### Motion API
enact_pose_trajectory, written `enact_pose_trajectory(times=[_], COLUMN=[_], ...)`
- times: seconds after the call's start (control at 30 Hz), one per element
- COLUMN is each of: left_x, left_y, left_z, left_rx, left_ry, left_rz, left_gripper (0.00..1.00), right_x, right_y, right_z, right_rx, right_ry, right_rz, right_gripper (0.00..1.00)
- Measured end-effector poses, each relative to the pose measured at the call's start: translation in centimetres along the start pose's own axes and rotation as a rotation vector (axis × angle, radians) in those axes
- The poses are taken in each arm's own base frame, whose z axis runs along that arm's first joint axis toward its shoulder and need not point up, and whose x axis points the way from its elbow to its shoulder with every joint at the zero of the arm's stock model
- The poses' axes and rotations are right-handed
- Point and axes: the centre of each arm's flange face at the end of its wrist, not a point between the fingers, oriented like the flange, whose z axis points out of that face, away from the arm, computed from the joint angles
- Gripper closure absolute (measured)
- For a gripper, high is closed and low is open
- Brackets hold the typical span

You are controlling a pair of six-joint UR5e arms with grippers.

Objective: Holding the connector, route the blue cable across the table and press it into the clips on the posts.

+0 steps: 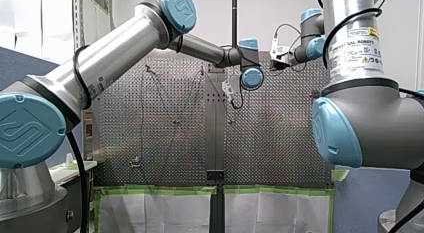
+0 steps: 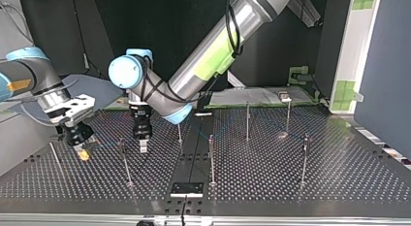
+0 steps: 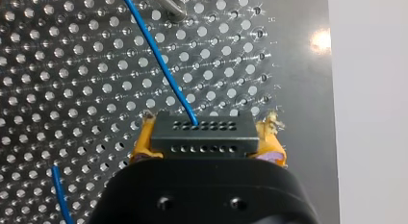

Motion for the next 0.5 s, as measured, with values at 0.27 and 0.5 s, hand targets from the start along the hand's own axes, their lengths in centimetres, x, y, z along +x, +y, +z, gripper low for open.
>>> enact_pose_trajectory(times=[0.27, 0.5], left_x=[-0.9, -1.2], left_y=[-0.1, -0.5], left_z=[-1.2, -2.7], left_rx=[-0.026, -0.025], left_ry=[0.033, 0.079], left_rz=[-0.013, 0.012], left_gripper=[0.0, 0.0], right_x=[-0.1, -0.1], right_y=[0.0, 0.0], right_z=[0.0, 0.0], right_rx=[0.0, 0.006], right_ry=[-0.001, -0.002], right_rz=[0.001, 0.001], right_gripper=[1.0, 1.0])
